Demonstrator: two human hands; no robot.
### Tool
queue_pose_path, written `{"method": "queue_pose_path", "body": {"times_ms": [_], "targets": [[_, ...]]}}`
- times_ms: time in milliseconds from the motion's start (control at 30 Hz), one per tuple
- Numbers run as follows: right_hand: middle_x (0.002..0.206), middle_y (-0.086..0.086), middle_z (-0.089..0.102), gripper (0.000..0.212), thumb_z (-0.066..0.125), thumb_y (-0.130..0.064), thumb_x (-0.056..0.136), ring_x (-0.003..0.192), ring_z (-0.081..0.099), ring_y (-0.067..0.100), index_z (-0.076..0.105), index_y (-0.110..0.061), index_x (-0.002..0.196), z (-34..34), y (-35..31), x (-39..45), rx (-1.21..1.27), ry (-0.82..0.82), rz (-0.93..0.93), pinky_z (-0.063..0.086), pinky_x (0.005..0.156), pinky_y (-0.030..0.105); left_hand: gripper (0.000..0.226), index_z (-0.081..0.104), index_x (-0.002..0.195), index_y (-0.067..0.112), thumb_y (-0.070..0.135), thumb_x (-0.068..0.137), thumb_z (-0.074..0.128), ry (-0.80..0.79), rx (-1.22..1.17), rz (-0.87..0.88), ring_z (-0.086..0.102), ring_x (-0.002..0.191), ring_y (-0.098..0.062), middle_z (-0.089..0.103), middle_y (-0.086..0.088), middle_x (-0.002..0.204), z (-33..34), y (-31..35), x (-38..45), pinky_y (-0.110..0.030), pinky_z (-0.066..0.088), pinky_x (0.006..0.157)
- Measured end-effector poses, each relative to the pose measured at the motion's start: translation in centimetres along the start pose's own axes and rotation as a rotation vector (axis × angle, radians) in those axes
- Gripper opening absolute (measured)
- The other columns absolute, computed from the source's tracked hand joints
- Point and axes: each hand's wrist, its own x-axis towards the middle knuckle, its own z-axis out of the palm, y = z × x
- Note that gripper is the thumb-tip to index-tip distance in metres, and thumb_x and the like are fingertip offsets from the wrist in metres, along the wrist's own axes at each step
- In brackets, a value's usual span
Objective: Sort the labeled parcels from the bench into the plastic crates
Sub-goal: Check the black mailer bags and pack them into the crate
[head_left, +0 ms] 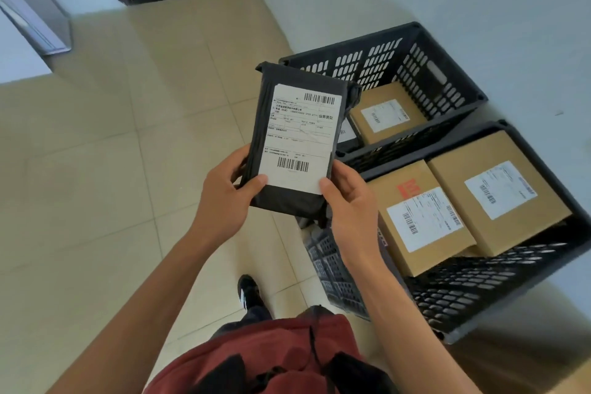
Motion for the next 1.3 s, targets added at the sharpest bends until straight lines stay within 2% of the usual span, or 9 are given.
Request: {"method": "queue_pose_path", "body": {"times_ms": [267, 500, 567, 733, 833, 933, 1067, 1167, 1300], "targets": [[0.129, -0.006, 0.073, 0.038, 0.061, -0.007, 0.103, 0.121, 0.067, 0.009, 0.061, -0.014, 0.141, 3.7, -0.9, 6.8, -0.003, 0.121, 0.015, 0.058, 0.100, 0.038, 0.053, 0.060, 0.144, 0.023, -0.003, 0.097, 0.062, -0.126, 0.041, -0.022, 0.066, 0.121, -0.010, 0.072, 0.014, 0.128, -1.0, 0.6, 10.2, -0.046, 0.057, 0.102], [0.127, -0.009, 0.073, 0.036, 0.058, -0.003, 0.104, 0.121, 0.066, 0.006, 0.063, -0.029, 0.128, 4.1, -2.8, 16.3, 0.057, 0.168, 0.004, 0.058, 0.093, 0.022, 0.050, 0.062, 0.142, 0.024, -0.001, 0.098, 0.061, -0.205, 0.077, -0.006, 0.066, 0.121, -0.010, 0.072, 0.013, 0.127, 1.8, 2.7, 20.9, -0.046, 0.057, 0.102], [0.127, -0.007, 0.073, 0.034, 0.057, -0.003, 0.105, 0.120, 0.067, 0.007, 0.064, -0.025, 0.129, 3.8, -3.3, 19.2, 0.066, 0.194, -0.002, 0.058, 0.090, 0.021, 0.049, 0.062, 0.141, 0.026, 0.003, 0.098, 0.061, -0.253, 0.081, 0.004, 0.065, 0.122, -0.011, 0.072, 0.013, 0.129, 2.5, 3.5, 23.6, -0.046, 0.056, 0.102], [0.123, -0.007, 0.075, 0.035, 0.057, -0.001, 0.103, 0.116, 0.069, 0.006, 0.066, -0.011, 0.135, 2.4, -3.5, 24.6, 0.001, 0.264, 0.009, 0.057, 0.092, 0.022, 0.039, 0.063, 0.137, 0.024, 0.009, 0.101, 0.060, -0.337, 0.147, 0.021, 0.067, 0.109, -0.011, 0.072, 0.008, 0.127, 5.0, 4.4, 29.3, -0.025, 0.055, 0.079], [0.114, -0.015, 0.077, 0.035, 0.056, 0.003, 0.102, 0.111, 0.070, 0.001, 0.069, -0.018, 0.128, 1.1, -3.7, 26.8, -0.018, 0.337, 0.032, 0.056, 0.088, 0.017, 0.036, 0.066, 0.135, 0.021, 0.009, 0.102, 0.060, -0.397, 0.179, 0.019, 0.067, 0.116, -0.005, 0.072, 0.011, 0.126, 6.9, 4.8, 31.9, -0.035, 0.057, 0.099], [0.107, -0.021, 0.076, 0.038, 0.055, 0.004, 0.102, 0.109, 0.070, -0.002, 0.070, -0.022, 0.125, 0.0, -3.3, 29.2, -0.065, 0.412, 0.067, 0.056, 0.089, 0.016, 0.040, 0.058, 0.141, 0.019, 0.008, 0.103, 0.060, -0.467, 0.115, -0.074, 0.069, 0.114, -0.003, 0.073, 0.009, 0.126, 8.8, 5.0, 34.5, -0.037, 0.056, 0.104], [0.112, -0.019, 0.075, 0.038, 0.055, 0.002, 0.102, 0.112, 0.068, -0.002, 0.069, -0.015, 0.133, -0.3, -2.2, 31.9, -0.148, 0.502, 0.109, 0.056, 0.095, 0.019, 0.050, 0.046, 0.150, 0.020, 0.008, 0.104, 0.059, -0.600, 0.046, -0.248, 0.072, 0.103, 0.001, 0.075, 0.014, 0.114, 10.5, 4.4, 37.7, -0.025, 0.059, 0.087], [0.117, -0.015, 0.076, 0.039, 0.054, 0.002, 0.101, 0.114, 0.068, 0.000, 0.070, -0.017, 0.132, 0.4, -1.4, 33.3, -0.194, 0.528, 0.146, 0.056, 0.098, 0.023, 0.050, 0.046, 0.151, 0.021, 0.004, 0.105, 0.056, -0.700, 0.016, -0.362, 0.069, 0.102, 0.004, 0.071, 0.013, 0.118, 10.8, 3.5, 39.6, -0.018, 0.059, 0.081], [0.115, -0.016, 0.075, 0.039, 0.053, 0.002, 0.101, 0.110, 0.069, -0.002, 0.072, -0.021, 0.127, 1.7, -0.1, 34.3, -0.241, 0.542, 0.183, 0.056, 0.091, 0.018, 0.045, 0.054, 0.146, 0.008, -0.005, 0.103, 0.051, -0.726, -0.027, -0.491, 0.063, 0.124, -0.014, 0.065, -0.004, 0.139, 11.1, 2.1, 41.8, -0.041, 0.053, 0.109]]}}
